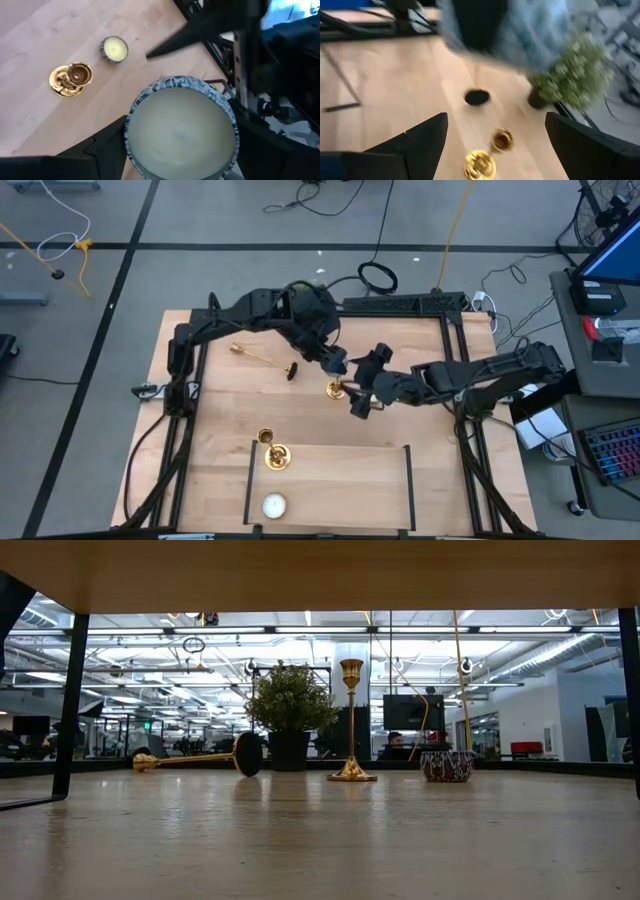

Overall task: Pick & Place candle stick holders
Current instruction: Put the light blue scented candle on the shelf

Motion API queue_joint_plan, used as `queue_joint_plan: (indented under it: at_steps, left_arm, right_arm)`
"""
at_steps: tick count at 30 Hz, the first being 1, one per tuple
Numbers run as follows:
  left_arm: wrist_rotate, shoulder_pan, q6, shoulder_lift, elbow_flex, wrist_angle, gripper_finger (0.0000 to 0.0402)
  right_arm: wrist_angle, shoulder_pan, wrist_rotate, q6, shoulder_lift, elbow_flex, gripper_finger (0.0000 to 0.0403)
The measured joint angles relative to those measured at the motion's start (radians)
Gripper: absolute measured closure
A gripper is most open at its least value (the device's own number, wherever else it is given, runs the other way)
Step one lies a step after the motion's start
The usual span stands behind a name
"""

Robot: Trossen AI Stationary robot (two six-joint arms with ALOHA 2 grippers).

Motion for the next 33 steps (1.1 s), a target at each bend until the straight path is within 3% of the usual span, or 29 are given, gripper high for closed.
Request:
queue_joint_plan:
  at_steps: [5, 10, 21, 33]
  left_arm:
    - [0.003, 0.055, -0.010, 0.004, 0.000, 0.042, 0.0108]
    - [0.097, 0.097, -0.043, 0.023, 0.000, 0.124, 0.0108]
    - [0.163, 0.079, -0.040, 0.021, 0.000, 0.186, 0.0108]
    - [0.169, 0.018, -0.075, 0.021, 0.000, 0.227, 0.0108]
  right_arm:
    - [-0.093, -0.081, -0.001, 0.061, 0.000, -0.001, 0.0069]
    - [-0.066, -0.099, -0.004, 0.027, 0.000, -0.001, 0.0069]
    - [-0.040, -0.043, 0.023, 0.014, -0.044, -0.002, 0.0069]
    - [0.042, 0.037, 0.078, -0.022, -0.062, -0.001, 0.0069]
